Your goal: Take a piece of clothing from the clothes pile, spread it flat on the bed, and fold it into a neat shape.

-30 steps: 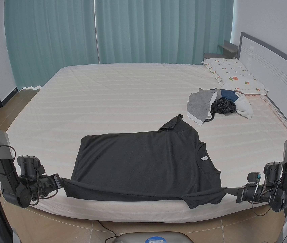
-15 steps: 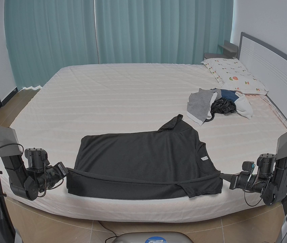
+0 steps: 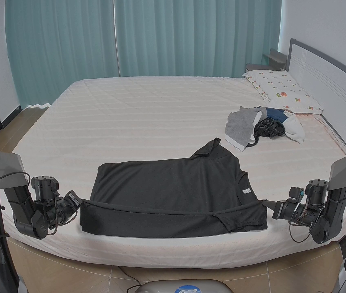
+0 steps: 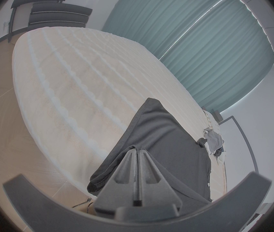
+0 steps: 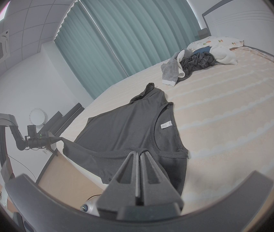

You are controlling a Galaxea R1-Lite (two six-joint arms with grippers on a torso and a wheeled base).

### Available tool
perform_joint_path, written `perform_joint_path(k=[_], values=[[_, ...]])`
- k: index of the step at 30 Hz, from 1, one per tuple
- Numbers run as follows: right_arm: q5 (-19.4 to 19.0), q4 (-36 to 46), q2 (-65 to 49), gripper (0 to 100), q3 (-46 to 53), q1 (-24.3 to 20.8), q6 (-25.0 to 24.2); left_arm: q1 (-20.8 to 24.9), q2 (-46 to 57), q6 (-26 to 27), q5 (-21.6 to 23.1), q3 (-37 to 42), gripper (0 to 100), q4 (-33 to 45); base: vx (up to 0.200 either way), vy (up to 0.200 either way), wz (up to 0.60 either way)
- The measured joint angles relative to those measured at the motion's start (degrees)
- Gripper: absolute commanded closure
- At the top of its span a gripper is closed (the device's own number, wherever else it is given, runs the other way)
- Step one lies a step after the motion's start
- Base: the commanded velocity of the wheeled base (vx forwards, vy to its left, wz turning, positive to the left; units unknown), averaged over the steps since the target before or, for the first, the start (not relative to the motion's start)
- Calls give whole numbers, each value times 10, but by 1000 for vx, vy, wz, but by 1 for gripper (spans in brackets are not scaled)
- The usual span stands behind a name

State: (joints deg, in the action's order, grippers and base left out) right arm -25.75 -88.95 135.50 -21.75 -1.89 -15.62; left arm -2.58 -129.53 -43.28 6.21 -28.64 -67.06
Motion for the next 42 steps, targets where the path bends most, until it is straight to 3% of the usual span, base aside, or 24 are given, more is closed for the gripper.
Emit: perform_joint_path(k=[28, 35, 42], values=[[22, 1, 14, 100, -41, -8, -28, -9, -9, 0, -4, -32, 100, 3, 0, 0, 0], [38, 42, 51, 100, -92, -13, -29, 3, -57, 0, -62, -82, 100, 2, 0, 0, 0], [46, 61, 79, 100, -131, -14, -31, 17, -92, 4, -75, -109, 100, 2, 0, 0, 0]])
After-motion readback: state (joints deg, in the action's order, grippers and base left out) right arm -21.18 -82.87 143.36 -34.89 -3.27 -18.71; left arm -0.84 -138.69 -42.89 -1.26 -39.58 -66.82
